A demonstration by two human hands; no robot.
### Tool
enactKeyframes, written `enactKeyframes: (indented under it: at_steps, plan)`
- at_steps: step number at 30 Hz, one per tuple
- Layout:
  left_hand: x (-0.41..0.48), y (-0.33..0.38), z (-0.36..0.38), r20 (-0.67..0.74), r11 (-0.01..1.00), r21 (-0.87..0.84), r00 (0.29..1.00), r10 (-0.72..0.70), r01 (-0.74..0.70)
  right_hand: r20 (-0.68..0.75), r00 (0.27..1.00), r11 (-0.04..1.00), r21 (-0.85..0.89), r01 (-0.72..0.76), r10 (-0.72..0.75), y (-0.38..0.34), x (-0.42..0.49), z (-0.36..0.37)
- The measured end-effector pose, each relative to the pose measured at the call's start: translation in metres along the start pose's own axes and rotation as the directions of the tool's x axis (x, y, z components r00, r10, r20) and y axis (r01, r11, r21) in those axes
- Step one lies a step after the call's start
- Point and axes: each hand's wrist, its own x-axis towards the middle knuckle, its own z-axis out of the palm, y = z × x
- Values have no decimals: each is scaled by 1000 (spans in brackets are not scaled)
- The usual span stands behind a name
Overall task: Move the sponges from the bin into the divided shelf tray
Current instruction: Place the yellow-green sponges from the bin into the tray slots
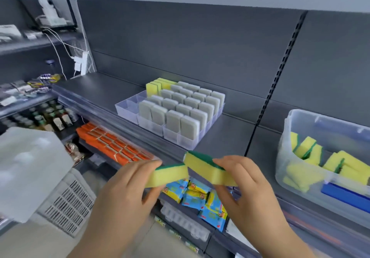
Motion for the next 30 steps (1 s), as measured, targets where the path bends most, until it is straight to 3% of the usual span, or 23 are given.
enactKeyframes:
  at_steps: [6, 13, 17, 22, 26, 30]
  plan:
    - [25, -79, 3, 1, 996, -34, 997, -81, 81, -12, 999, 999, 24, -46, 46, 0, 55, 58]
    - [106, -180, 19, 97, 992, 95, 991, -90, 81, -28, 996, 992, 87, -86, 89, 19, 159, 149]
    - [161, -227, 19, 66, 993, 119, 998, -15, 7, -53, 997, 993, 109, -50, 56, 20, 232, 188]
    - [193, -274, 31, 8, 996, 59, 998, -61, 60, -19, 1000, 998, 63, -8, 9, 21, 283, 223]
    - [217, -314, 57, 34, 999, 8, 999, -34, 34, 17, 996, 996, -7, -92, 92, 28, 296, 250]
    - [250, -360, 79, 69, 996, -89, 997, 34, -28, -57, 970, 964, -110, -243, 238, 28, 307, 277]
